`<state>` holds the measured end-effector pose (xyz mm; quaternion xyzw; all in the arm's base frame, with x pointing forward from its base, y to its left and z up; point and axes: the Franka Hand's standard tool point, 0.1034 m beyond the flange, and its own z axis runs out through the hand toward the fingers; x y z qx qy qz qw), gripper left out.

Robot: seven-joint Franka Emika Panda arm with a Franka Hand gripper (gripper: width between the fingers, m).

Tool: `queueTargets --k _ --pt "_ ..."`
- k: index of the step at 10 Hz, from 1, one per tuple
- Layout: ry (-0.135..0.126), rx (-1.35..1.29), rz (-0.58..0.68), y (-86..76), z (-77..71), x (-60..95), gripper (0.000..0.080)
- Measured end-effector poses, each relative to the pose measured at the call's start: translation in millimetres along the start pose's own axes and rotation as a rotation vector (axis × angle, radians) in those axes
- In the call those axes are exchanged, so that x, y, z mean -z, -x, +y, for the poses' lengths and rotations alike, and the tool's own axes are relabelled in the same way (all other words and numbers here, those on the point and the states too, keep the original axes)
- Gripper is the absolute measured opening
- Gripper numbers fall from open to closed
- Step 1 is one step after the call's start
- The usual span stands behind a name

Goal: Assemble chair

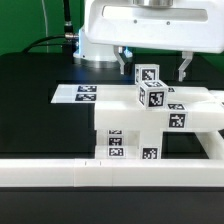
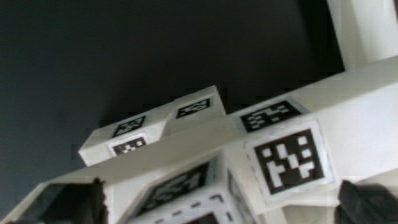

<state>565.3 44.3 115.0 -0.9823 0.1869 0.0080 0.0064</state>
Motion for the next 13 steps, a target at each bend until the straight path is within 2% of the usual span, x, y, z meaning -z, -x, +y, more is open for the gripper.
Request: queueTargets --k 6,7,8,9,10,11,13 --pt "0.021 0.391 0.000 -1.0 4.2 -1.7 0.0649" --pt "0.021 0.380 0.000 -0.9 4.1 -1.7 0.0553" --pt "0.021 0.380 0.000 -1.0 4.2 -1.7 0.0553" --pt "0.021 0.379 0.000 -1.0 4.3 -1.7 0.0371" --pt "0.021 0.379 0.000 -1.0 4.3 -1.7 0.0271" --pt "0.021 0.367 0.000 -1.0 4.3 -1.7 0.0271" --pt "-0.007 0.295 -0.029 -4.8 15.5 -1.2 0.0271"
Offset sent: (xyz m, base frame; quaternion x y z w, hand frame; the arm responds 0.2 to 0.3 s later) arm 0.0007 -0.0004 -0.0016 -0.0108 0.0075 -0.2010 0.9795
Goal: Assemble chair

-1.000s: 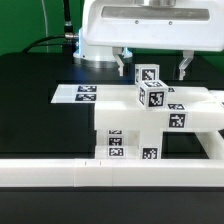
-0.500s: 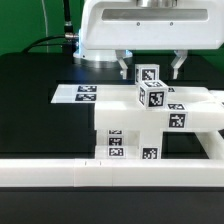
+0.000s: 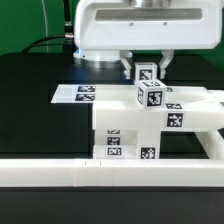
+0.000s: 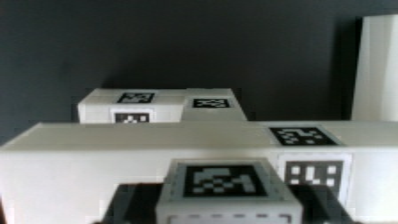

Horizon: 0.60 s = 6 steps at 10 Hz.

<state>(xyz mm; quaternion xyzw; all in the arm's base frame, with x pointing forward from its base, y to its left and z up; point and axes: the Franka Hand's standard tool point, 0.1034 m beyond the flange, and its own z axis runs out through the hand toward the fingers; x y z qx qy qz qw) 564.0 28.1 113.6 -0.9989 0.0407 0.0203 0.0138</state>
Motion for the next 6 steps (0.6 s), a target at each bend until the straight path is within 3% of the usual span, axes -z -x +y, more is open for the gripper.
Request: queueTargets --k 3,6 --pt "-0.017 -0.250 -0.030 -2.9 9.0 -1.5 0.0271" --pt "-0.013 -0.493 -0.032 -3.8 6.5 -1.6 0.0271"
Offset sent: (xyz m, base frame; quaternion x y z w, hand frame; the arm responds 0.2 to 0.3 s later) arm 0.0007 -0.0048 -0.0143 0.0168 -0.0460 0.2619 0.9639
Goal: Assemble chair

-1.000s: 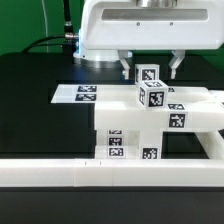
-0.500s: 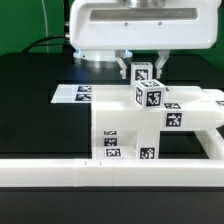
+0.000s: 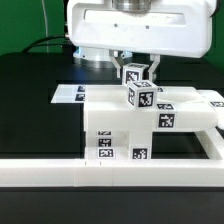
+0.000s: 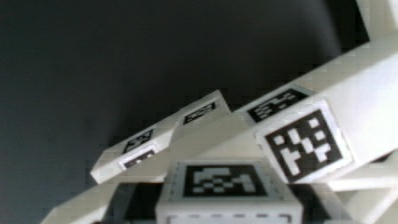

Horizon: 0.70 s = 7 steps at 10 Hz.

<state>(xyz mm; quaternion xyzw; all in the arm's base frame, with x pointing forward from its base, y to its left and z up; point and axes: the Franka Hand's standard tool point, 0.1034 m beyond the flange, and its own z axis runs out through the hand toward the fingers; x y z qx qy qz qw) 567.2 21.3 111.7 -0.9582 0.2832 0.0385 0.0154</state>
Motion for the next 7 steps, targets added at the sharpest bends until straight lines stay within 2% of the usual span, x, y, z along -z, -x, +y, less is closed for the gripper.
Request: queueTargets --k 2,7 --pt "-0.002 -0.122 0.000 -0.3 -0.4 0.1 0.0271" --pt "-0.024 -0.497 -0.010 -0.3 -2.6 -0.2 0.0272"
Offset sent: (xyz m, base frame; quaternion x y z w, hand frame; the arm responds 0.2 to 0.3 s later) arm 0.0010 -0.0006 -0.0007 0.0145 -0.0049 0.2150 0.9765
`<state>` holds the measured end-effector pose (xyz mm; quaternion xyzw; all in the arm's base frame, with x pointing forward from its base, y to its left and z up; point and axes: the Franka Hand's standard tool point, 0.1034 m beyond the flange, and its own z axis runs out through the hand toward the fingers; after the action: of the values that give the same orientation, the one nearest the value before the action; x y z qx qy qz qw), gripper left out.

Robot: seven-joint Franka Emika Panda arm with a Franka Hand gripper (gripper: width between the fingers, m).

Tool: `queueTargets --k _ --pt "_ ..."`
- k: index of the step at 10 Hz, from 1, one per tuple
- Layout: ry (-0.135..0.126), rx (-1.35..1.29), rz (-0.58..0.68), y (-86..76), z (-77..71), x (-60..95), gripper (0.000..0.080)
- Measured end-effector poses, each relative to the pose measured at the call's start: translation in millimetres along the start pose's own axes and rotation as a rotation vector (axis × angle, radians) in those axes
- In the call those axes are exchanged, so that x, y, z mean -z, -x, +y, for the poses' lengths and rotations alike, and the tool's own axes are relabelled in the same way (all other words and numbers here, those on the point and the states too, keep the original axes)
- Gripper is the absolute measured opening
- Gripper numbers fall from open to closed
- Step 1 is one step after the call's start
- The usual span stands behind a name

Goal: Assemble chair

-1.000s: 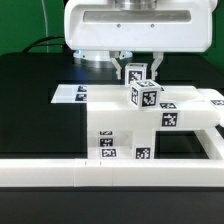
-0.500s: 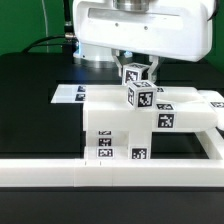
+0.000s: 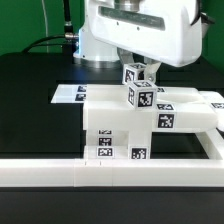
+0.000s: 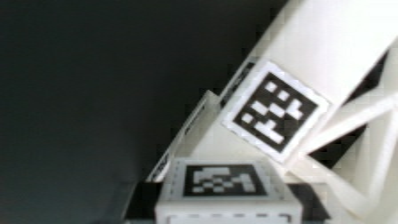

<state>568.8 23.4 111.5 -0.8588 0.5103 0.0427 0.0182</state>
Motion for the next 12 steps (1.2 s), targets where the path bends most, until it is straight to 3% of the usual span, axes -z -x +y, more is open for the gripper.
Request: queueTargets --k 4,5,6,7,8,9,12 --pt "0.000 -0.232 0.000 0.9 -0.5 -0.1 0.0272" --pt "0.000 -0.273 0.000 1.4 -0.7 -0.2 0.0368" --pt "0.000 -0.272 0.000 1.4 -0.7 -0.2 0.0368" --pt "0.000 -0.264 0.000 1.5 -0.7 -0.2 0.0551" --pt "0.012 -0.185 0.003 2.8 0.1 0.1 0.0551" --pt "0.016 -0.113 0.009 4.2 -0.7 0.5 0.0629" --pt "0.022 0.122 0.013 4.2 -0.6 0.0 0.0649"
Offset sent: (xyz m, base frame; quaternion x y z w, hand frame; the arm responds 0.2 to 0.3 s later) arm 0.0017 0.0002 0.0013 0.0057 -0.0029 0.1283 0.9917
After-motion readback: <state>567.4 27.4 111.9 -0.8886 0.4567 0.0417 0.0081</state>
